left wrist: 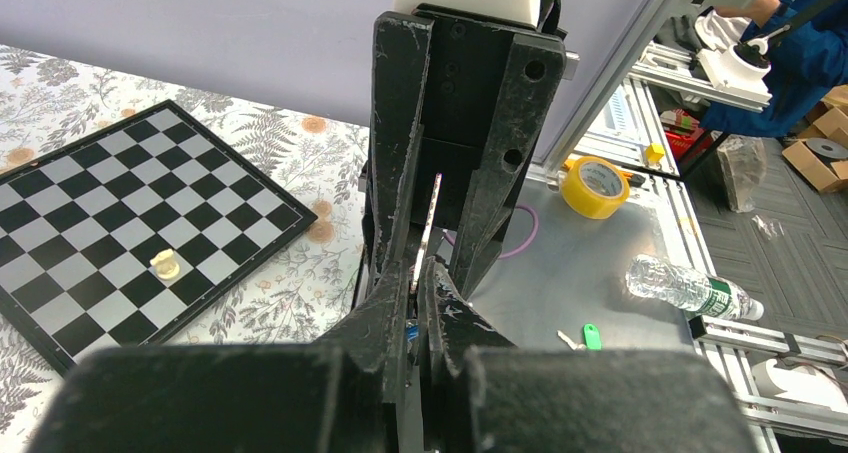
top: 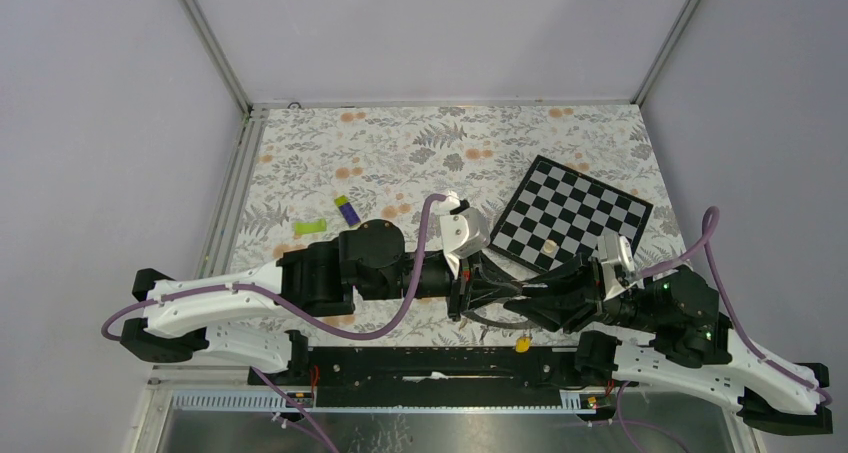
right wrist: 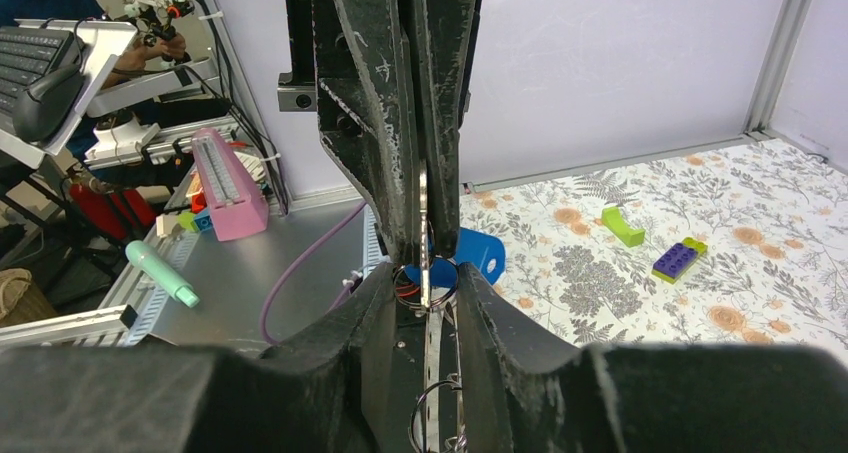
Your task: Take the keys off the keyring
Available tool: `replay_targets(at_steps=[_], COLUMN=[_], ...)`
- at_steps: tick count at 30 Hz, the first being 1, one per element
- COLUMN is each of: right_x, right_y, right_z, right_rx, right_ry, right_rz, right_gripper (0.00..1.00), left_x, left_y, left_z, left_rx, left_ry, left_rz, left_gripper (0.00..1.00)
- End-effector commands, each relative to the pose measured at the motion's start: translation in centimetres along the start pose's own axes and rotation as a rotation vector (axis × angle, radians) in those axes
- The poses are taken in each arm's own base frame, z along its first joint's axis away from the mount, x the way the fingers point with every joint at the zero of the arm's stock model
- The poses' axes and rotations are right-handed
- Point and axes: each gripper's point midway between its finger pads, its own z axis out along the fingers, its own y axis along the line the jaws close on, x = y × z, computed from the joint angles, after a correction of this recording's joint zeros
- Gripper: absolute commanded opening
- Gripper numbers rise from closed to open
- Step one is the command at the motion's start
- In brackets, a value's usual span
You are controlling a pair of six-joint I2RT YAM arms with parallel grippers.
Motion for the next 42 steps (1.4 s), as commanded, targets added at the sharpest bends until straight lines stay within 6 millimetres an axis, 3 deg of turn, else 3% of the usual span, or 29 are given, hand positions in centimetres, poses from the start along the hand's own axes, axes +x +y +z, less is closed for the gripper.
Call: replay_targets(at_steps=[1,14,27,36,37,40,42], right_x=[-4.1,-5.2,-1.8,-1.8,-1.8,-1.7,-1.7], right_y=[0.4,0.1,-0.2,-1.1,-1.2,-1.2,-1.1], right_z=[-0.3,-0.7,-0.2,-0.6,-0.6,-0.6,-0.7], right_rx=[0.0,0.023,0.024,0.075,0.082,0.084,0.074], right_ry=[-0.117,-0.147,-0.049,-0.059,-0.058,-0.059,-0.058], right_rz=[-0.043,-0.065,-0.023,-0.02,-0.018,-0.016,-0.016], right_gripper=[0.15,0.16,0.16,0.18,0.2,0.41,0.46], left_x=[-1.5,-0.6,-2.2,-2.7,-2.7,-2.7,-2.9], left_y=[-0.7,-0.6,-0.5,-0.8,-0.8,-0.8,-0.9], left_z=[-0.1,0.1,-0.4,-0.7,-0.7,-0.7,-0.7], left_rx=[0.027,0.03,0.012,0.027,0.029,0.029,0.031], left_ry=[-0.054,-0.024,-0.074,-0.091,-0.09,-0.087,-0.091], left_rz=[-0.011,-0.02,-0.006,-0.008,-0.008,-0.008,-0.007], left_gripper=[0.0,0.0,0.0,0.0,0.0,0.0,0.0])
